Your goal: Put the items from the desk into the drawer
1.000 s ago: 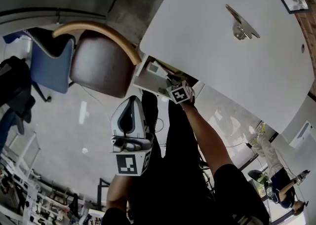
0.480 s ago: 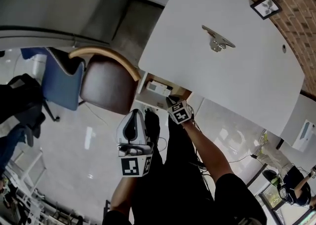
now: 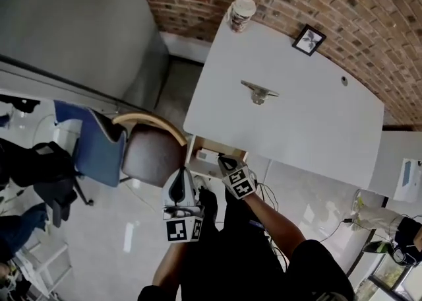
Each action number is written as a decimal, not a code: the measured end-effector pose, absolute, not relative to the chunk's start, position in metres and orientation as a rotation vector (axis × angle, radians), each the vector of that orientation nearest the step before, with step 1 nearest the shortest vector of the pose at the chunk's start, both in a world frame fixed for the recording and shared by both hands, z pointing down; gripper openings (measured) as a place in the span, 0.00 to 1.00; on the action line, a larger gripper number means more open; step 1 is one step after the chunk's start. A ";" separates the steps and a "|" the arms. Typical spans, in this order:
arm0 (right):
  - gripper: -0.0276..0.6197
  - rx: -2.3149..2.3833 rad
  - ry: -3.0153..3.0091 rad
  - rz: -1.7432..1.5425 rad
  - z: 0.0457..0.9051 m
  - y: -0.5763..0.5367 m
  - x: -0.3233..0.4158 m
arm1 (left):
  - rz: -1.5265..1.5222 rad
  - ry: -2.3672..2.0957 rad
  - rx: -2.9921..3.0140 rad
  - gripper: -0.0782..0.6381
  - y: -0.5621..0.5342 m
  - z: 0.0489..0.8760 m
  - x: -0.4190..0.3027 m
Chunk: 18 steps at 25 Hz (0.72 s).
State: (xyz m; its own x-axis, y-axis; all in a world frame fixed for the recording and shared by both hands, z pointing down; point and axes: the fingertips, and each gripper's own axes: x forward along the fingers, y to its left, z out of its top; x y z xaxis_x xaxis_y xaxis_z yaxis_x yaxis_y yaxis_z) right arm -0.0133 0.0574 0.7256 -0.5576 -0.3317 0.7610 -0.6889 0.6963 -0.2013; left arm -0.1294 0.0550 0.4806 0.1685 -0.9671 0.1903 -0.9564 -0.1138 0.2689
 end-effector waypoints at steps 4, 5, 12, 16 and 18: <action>0.05 0.931 -2.296 0.598 0.646 0.037 -0.008 | -0.066 -1.805 2.193 0.14 0.053 0.452 -0.120; 0.05 0.983 -2.329 0.579 0.625 0.028 -0.007 | -0.076 -1.792 2.220 0.14 0.049 0.446 -0.117; 0.05 1.229 -2.498 0.427 0.491 0.023 0.016 | -0.115 -1.720 2.332 0.14 0.051 0.405 -0.096; 0.05 1.320 -2.573 0.320 0.427 0.042 0.031 | -0.143 -1.705 2.371 0.14 0.055 0.384 -0.090; 0.05 1.349 -2.598 0.306 0.408 0.051 0.037 | -0.151 -1.695 2.393 0.14 0.056 0.376 -0.085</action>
State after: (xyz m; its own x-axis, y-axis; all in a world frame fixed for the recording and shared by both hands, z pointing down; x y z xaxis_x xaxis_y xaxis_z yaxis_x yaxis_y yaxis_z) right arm 0.0366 0.0508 0.4077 -0.5642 -0.7809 0.2681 -0.8218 0.5624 -0.0913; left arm -0.0855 0.0559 0.3763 0.3352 -0.9415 0.0347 -0.9207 -0.3195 0.2242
